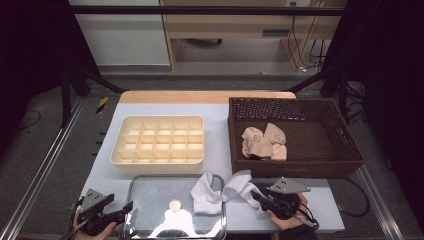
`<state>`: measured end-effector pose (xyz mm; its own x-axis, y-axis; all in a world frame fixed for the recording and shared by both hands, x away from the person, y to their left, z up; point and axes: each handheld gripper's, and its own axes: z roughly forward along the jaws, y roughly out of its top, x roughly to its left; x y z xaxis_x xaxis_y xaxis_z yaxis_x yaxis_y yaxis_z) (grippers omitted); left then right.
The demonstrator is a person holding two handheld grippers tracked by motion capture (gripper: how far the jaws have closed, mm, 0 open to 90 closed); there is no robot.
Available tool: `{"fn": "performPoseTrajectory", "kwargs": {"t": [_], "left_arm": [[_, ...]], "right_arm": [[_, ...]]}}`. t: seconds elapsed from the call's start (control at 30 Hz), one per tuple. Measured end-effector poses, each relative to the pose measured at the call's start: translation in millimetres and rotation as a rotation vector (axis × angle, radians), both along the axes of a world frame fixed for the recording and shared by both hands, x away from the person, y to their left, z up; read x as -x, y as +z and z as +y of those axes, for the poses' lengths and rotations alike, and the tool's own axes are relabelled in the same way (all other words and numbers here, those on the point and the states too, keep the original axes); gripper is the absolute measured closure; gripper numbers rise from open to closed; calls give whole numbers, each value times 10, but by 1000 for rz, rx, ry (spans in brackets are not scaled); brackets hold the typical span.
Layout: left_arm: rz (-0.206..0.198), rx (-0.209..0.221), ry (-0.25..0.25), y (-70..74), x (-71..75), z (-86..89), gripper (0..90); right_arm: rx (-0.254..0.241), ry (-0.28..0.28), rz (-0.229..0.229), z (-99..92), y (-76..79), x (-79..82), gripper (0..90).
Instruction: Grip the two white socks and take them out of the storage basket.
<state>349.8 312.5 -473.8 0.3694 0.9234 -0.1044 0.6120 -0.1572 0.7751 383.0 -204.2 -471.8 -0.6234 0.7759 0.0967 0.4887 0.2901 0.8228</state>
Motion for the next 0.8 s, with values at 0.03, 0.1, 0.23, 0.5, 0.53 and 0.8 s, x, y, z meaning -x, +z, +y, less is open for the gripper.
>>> {"fn": "performPoseTrajectory", "kwargs": {"t": [0.03, 0.1, 0.23, 0.5, 0.53, 0.8], "left_arm": [[0, 1, 0, 1, 0, 3, 235], [0, 3, 3, 1, -1, 5, 239], [-7, -3, 4, 7, 5, 11, 273], [-59, 34, 6, 168, 72, 14, 311], [-74, 33, 9, 212, 86, 9, 316], [-160, 45, -13, 522, 148, -103, 331]], "right_arm": [[-4, -5, -13, 1, 21, 5, 677], [-9, -10, -33, 12, 69, 6, 678], [-23, -13, -85, 54, 157, -24, 697], [-32, 63, -116, 290, 349, -16, 727], [-27, 72, -118, 325, 369, -16, 726], [7, 109, -116, 562, 469, -71, 724]]}}
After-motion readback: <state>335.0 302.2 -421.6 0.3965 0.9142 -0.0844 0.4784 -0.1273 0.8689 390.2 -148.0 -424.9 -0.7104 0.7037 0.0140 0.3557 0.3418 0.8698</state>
